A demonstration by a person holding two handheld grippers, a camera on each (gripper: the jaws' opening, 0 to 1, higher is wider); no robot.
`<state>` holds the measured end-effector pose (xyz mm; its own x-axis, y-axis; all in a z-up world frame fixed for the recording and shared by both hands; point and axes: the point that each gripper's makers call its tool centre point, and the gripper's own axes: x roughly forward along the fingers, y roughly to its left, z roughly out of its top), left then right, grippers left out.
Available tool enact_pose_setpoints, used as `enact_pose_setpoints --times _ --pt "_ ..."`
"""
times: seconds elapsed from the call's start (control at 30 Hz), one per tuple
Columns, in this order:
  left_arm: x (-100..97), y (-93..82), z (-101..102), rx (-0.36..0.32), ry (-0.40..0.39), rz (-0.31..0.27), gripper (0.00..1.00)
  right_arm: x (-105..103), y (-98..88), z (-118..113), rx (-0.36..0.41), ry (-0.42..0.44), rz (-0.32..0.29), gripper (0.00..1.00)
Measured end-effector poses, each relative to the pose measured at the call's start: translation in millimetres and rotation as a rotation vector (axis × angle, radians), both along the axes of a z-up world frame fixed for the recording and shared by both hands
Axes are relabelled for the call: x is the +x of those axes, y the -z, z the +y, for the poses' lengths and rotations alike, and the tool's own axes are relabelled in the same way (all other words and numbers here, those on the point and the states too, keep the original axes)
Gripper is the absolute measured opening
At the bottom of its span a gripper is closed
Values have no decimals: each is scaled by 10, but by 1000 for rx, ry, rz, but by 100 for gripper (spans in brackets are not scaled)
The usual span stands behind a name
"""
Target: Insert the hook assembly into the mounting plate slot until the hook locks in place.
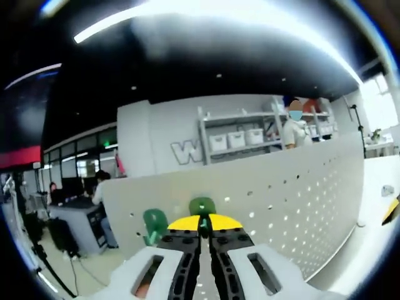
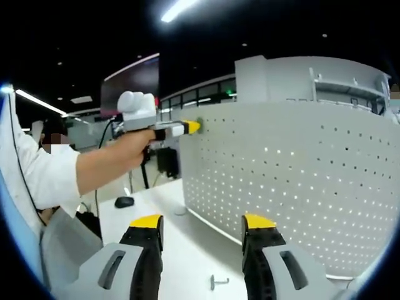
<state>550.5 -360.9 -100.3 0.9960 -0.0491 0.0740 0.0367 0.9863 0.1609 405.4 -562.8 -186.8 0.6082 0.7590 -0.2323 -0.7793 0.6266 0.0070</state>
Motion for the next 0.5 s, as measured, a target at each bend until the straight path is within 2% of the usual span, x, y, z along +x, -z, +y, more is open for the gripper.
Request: enact_pose_setpoints --times 0.03,0.2,0.5 --pt "0 -1 -8 3 2 0 4 0 2 -6 0 1 1 50" --pt "12 17 -33 97 -10 7 4 2 20 -27 -2 8 5 49" --pt "38 27 -13 142 -19 3 4 -2 33 -40 -6 11 7 49"
